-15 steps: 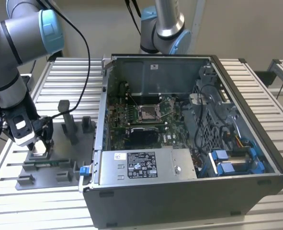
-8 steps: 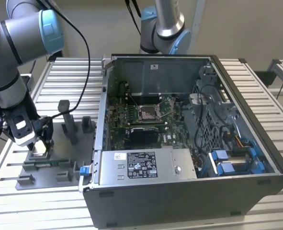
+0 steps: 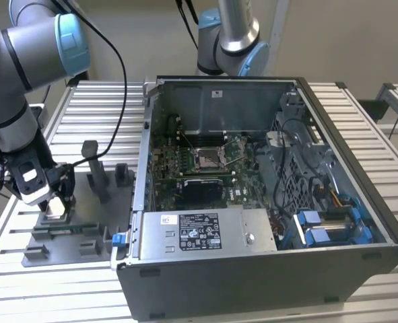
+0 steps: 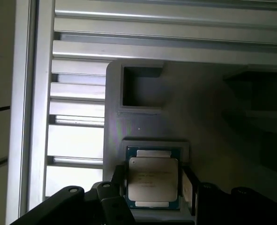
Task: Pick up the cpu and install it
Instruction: 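Pick up the cpu and move it towards the insertion slot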
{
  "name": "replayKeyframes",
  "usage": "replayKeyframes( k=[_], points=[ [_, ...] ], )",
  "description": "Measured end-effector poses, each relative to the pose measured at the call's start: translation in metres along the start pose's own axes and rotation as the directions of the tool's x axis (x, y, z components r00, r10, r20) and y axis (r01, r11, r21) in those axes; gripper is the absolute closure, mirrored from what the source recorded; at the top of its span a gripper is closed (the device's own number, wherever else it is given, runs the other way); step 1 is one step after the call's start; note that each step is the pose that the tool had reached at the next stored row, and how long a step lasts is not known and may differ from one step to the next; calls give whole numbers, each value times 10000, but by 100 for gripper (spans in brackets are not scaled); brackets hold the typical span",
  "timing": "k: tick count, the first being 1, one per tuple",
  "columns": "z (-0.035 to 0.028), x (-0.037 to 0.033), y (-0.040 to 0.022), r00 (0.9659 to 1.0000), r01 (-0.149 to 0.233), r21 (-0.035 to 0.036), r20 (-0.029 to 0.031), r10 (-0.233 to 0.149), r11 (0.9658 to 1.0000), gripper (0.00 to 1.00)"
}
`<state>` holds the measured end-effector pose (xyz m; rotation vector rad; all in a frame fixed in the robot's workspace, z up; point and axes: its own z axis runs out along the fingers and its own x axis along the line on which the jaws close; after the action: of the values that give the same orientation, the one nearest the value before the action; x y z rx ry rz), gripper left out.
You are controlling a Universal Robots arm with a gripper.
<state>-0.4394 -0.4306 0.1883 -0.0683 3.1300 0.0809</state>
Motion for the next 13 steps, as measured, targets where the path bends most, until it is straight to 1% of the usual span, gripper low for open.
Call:
replayKeyframes(
  k=[4,5,13],
  points=[
    [0,-1,0,10000,0,0,0,0,10000,0],
    [0,-1,0,10000,-1,0,0,1,10000,100],
    [0,-2,0,10000,-1,0,0,1,10000,100]
  ],
)
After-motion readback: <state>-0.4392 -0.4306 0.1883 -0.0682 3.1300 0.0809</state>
